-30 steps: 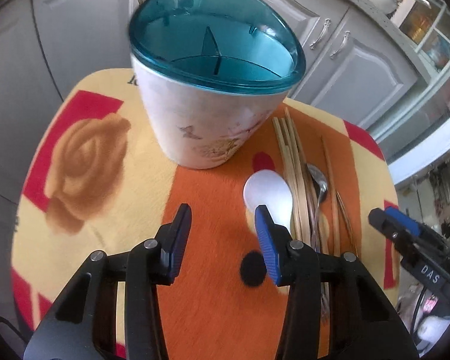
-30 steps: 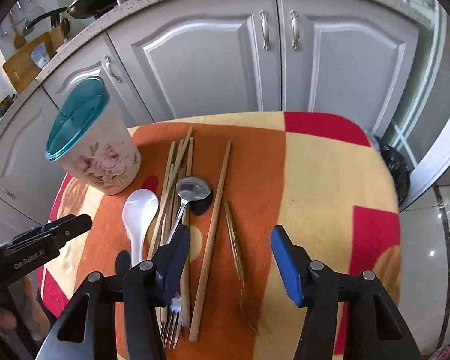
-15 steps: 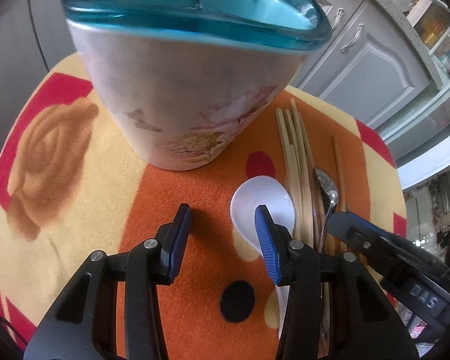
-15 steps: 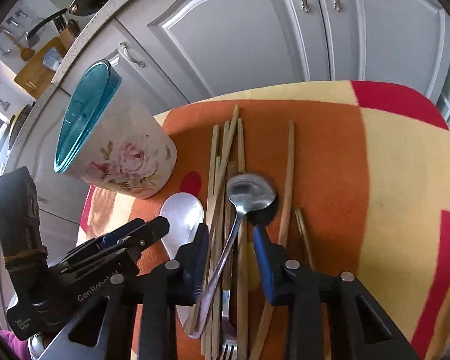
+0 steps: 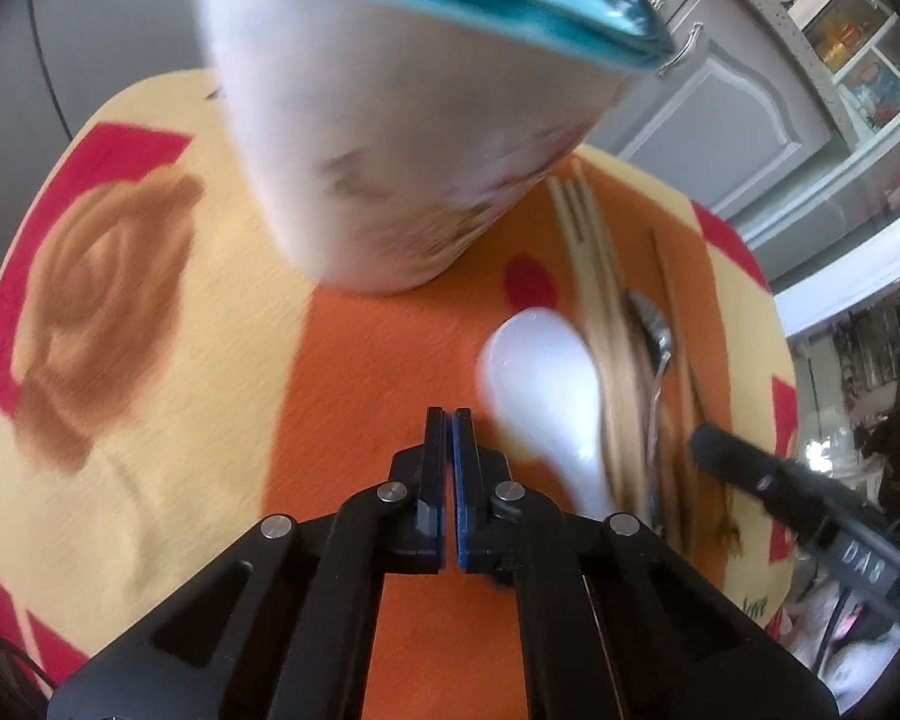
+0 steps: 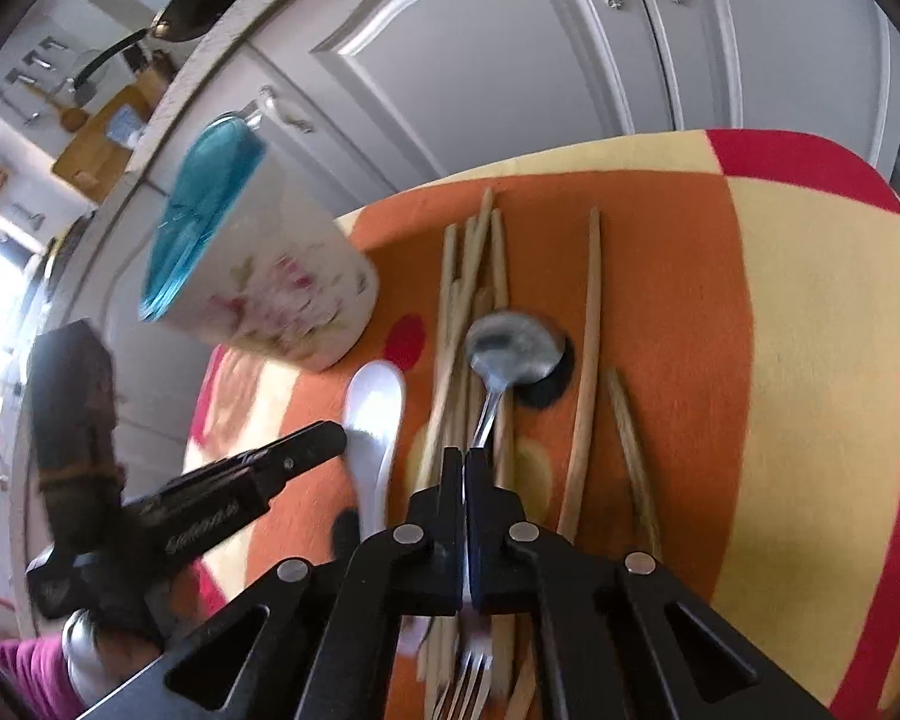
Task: Organize utensils
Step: 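Lower the left gripper onto the white ceramic spoon and close on it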
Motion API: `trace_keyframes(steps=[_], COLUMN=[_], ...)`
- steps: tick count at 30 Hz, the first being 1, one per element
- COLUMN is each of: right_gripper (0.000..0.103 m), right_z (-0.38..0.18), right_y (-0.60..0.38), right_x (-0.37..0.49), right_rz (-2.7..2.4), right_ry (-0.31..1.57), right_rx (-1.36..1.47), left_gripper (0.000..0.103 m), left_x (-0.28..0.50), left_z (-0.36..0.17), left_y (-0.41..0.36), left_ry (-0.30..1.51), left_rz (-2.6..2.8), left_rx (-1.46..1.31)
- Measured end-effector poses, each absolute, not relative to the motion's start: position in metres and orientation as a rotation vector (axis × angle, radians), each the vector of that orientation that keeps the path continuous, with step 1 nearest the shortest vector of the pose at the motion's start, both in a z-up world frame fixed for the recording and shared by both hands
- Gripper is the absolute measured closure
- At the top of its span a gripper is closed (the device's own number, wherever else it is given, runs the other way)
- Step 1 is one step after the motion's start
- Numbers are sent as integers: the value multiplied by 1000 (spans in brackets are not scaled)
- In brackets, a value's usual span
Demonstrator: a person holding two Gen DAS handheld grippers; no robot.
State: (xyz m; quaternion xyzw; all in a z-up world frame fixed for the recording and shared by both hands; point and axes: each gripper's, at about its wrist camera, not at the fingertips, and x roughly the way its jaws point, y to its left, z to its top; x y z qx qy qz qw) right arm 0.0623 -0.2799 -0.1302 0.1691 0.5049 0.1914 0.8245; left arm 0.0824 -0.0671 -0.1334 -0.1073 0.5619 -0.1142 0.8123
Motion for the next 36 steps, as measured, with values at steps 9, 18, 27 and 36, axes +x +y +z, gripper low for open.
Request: trace_keyframes(steps=[9,18,27,36], right_gripper=[101,101,85,87], right_z=[-127,-142,-145,-152], right_y=[-288,-288,-290,-285], right_x=[74,91,96,107], right_rz=[328,313,338,336], right_ry=[1031,1095,1114,1093], right_rx=[397,424,481,460], left_gripper=[93,71,66,65], left_x=[91,102,103,105], left_z=[-128,-130,-129,-129], left_y=[-69,-78,-82,-93], left_ry=[1170,1140,1136,1116], left_rz=[-256,-237,-228,-210], left_rx=[-273,-326,-322,-251])
